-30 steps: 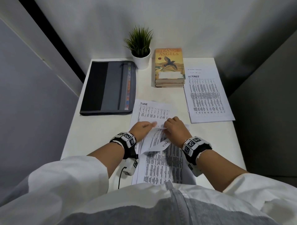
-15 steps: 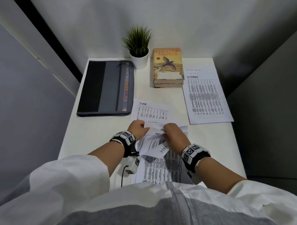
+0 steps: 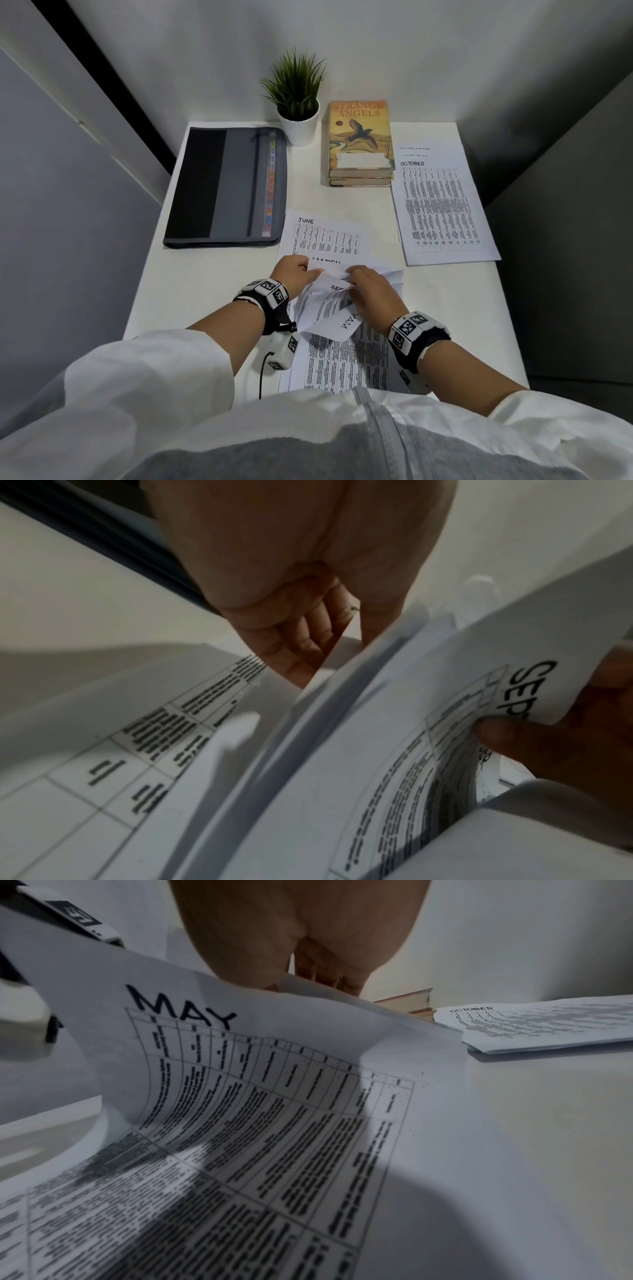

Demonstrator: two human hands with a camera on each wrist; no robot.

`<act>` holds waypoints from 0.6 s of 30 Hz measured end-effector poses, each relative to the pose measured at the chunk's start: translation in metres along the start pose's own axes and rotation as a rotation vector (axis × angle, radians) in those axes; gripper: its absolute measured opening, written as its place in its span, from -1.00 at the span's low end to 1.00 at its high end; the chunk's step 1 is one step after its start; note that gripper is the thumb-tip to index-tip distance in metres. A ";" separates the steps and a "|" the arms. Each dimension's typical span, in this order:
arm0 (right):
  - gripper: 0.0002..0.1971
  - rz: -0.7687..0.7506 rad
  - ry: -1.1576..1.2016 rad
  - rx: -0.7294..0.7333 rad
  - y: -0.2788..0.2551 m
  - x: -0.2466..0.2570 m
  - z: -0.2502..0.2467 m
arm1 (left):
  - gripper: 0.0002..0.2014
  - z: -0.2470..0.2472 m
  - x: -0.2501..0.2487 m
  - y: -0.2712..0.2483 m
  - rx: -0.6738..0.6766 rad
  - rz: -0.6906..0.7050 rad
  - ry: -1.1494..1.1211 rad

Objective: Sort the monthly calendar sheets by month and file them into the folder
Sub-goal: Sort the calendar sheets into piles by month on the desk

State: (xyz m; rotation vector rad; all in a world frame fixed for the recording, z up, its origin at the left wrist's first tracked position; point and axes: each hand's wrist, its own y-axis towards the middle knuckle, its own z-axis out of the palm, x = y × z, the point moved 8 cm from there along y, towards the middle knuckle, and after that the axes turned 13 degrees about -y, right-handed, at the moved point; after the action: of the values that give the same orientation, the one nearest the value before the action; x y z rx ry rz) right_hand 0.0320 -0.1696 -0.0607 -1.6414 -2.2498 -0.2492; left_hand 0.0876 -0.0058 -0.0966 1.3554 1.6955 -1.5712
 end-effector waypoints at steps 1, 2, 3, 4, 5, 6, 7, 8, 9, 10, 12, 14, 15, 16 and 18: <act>-0.80 0.004 0.000 0.006 0.000 0.000 0.000 | -0.51 -0.001 0.002 0.002 -0.005 -0.004 -0.001; -0.81 0.008 0.000 0.009 -0.001 -0.001 0.000 | -0.53 -0.001 0.004 0.002 -0.012 -0.008 0.004; -0.82 0.010 -0.001 0.009 -0.001 -0.001 0.000 | -0.59 -0.001 0.004 0.003 -0.024 -0.003 0.010; -0.83 0.013 -0.003 0.010 -0.001 -0.001 0.001 | -0.72 0.000 0.004 0.003 -0.027 -0.001 0.004; -0.84 0.016 -0.005 0.013 -0.001 -0.001 0.001 | -0.82 0.001 0.002 0.001 -0.028 0.009 -0.031; -0.86 0.022 -0.005 0.017 -0.001 -0.002 0.002 | -0.74 0.001 0.000 0.001 -0.030 0.027 -0.063; -0.87 0.030 -0.002 0.021 -0.001 -0.003 0.002 | -0.64 0.002 -0.003 0.000 -0.022 0.060 -0.090; -0.89 0.036 0.007 0.024 -0.001 -0.004 0.003 | -0.62 0.003 -0.007 -0.001 -0.007 0.094 -0.091; -0.90 0.038 0.021 0.025 -0.001 -0.005 0.003 | -0.64 0.004 -0.011 -0.002 0.014 0.131 -0.062; -0.91 0.032 0.034 0.021 0.000 -0.005 0.002 | -0.70 0.005 -0.014 -0.002 0.032 0.152 -0.005; -0.90 0.017 0.034 0.016 0.002 -0.005 0.001 | -0.85 0.004 -0.014 0.000 0.043 0.146 0.128; -0.88 0.026 0.009 0.026 0.004 -0.005 0.000 | -0.91 0.004 -0.012 0.001 0.056 0.117 0.198; -0.88 0.026 0.005 0.030 0.005 -0.005 -0.001 | -0.83 0.004 -0.010 0.003 0.058 0.098 0.216; -0.89 0.014 0.014 0.035 0.006 -0.005 -0.003 | -0.75 0.004 -0.009 0.003 0.056 0.083 0.218; -0.93 -0.033 0.031 0.067 0.009 -0.001 -0.006 | -0.66 0.003 -0.015 0.000 0.042 0.083 0.142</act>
State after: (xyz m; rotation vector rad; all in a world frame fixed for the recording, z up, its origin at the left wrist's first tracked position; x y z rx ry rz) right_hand 0.0418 -0.1700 -0.0561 -1.5567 -2.2393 -0.2044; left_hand 0.0930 -0.0138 -0.0850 1.5717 1.6717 -1.5038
